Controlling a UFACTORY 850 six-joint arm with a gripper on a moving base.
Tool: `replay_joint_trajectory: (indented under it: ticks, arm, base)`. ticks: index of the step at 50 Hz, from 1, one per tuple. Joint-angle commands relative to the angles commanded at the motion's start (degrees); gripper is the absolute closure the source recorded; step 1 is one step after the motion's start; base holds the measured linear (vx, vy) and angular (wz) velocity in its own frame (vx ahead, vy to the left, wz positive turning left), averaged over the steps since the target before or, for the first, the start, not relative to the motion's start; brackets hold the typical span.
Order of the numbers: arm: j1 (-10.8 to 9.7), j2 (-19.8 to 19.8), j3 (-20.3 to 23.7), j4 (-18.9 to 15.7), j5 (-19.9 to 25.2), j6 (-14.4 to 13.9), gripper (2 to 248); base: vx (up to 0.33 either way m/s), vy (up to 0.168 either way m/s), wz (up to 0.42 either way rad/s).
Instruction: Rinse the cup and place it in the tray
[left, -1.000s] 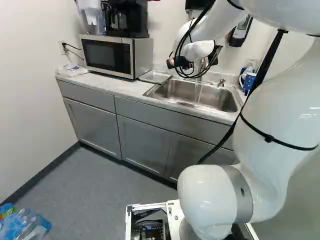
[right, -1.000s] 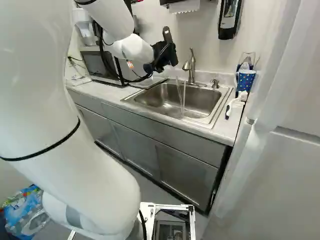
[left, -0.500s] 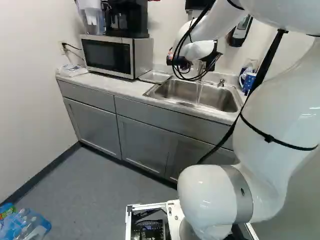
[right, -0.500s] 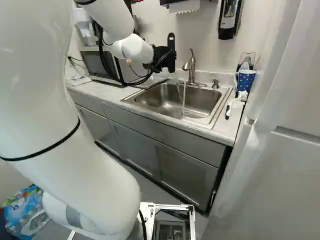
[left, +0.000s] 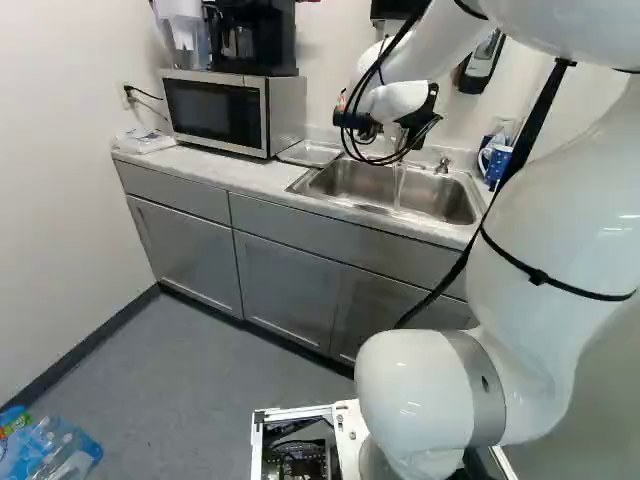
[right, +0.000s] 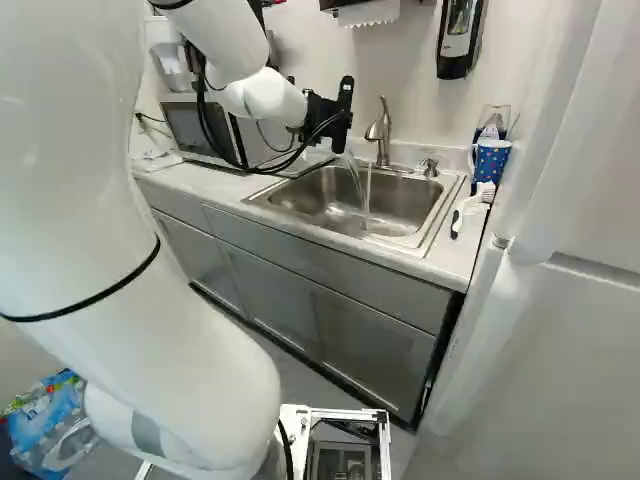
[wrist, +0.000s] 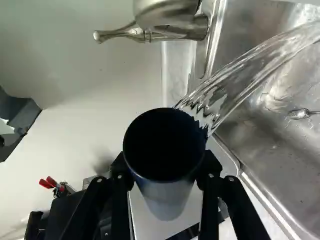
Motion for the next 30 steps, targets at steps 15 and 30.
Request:
replay_joint_trajectory:
  ticks: [15,30]
  arm:
    - [0.0,0.0,0.0,0.0,0.0,0.0,124]
    - [0.0,0.0,0.0,0.0,0.0,0.0,124]
  base:
    - [0.0,0.0,0.0]
    - [0.0,0.0,0.0]
